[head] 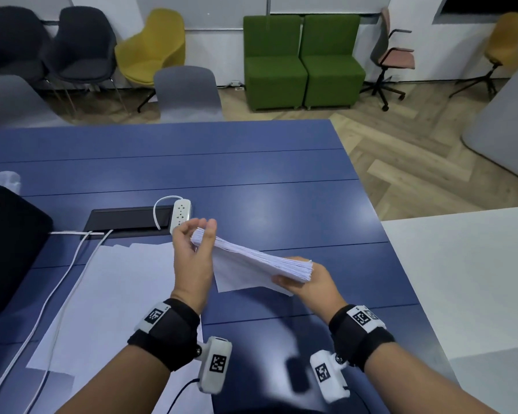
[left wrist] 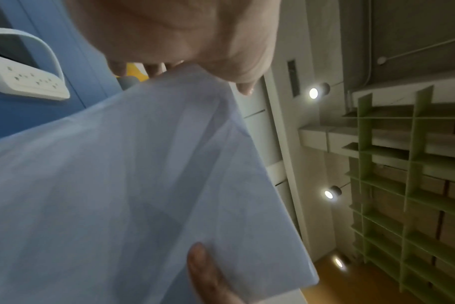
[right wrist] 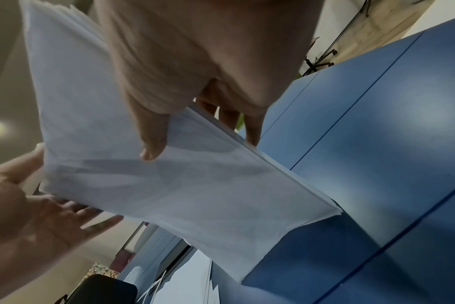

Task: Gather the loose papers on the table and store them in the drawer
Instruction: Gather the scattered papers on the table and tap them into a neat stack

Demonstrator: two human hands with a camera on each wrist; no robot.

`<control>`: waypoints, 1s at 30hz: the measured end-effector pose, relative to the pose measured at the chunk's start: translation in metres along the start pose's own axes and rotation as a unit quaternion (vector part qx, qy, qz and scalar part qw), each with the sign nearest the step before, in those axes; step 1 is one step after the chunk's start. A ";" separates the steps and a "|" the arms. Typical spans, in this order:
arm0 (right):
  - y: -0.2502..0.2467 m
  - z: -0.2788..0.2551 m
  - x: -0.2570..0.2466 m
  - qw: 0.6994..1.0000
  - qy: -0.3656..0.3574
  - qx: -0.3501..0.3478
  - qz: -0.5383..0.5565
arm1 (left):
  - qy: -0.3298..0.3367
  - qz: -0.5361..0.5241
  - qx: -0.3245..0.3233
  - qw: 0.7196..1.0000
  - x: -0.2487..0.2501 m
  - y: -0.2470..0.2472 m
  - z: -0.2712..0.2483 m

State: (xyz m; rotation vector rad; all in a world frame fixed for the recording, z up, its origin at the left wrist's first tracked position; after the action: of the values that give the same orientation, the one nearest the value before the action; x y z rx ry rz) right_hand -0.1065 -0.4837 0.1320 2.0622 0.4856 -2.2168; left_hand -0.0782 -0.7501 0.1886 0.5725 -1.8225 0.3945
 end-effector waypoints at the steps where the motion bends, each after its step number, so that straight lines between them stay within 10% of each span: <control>1: 0.001 -0.001 0.001 1.000 0.004 -0.002 0.004 | 0.010 0.018 0.002 1.000 0.002 -0.001 0.002; 5: 0.003 -0.002 -0.001 1.000 0.004 -0.002 -0.016 | 0.075 0.096 -0.004 0.992 0.017 0.002 0.001; 7: 0.001 0.000 -0.002 0.999 0.011 0.007 -0.031 | 0.219 0.188 0.021 0.957 0.050 0.007 -0.018; 10: 0.003 0.003 -0.002 0.999 0.002 -0.001 -0.047 | 0.469 0.451 -0.069 0.756 0.061 0.074 -0.081; 12: 0.003 0.004 -0.003 1.000 0.003 0.002 0.017 | 0.456 0.573 -0.128 0.669 0.031 0.111 -0.101; 24: 0.023 0.012 -0.032 0.986 -0.092 -0.087 -0.108 | 0.412 0.666 -0.210 0.585 0.005 0.181 -0.128; 27: -0.015 0.008 -0.063 0.957 -0.192 0.186 0.112 | 0.442 0.636 -0.252 0.580 0.006 0.184 -0.129; 30: 0.005 0.017 -0.027 0.998 -0.046 0.019 -0.024 | 0.399 0.617 -0.272 0.622 0.023 0.162 -0.091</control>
State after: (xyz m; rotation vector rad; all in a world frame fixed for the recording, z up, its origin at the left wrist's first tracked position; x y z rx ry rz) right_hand -0.1193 -0.4975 0.1579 1.9750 0.4947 -2.3530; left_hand -0.1034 -0.5720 0.2416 -1.2543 -1.0411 0.7736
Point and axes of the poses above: each hand's wrist, its own z-axis towards the middle knuckle, its own y-axis out of the palm, x = y × z, the point moved 10 cm from there along z, towards the middle knuckle, and after that the axes turned 13 degrees about -y, right-handed, at the moved point
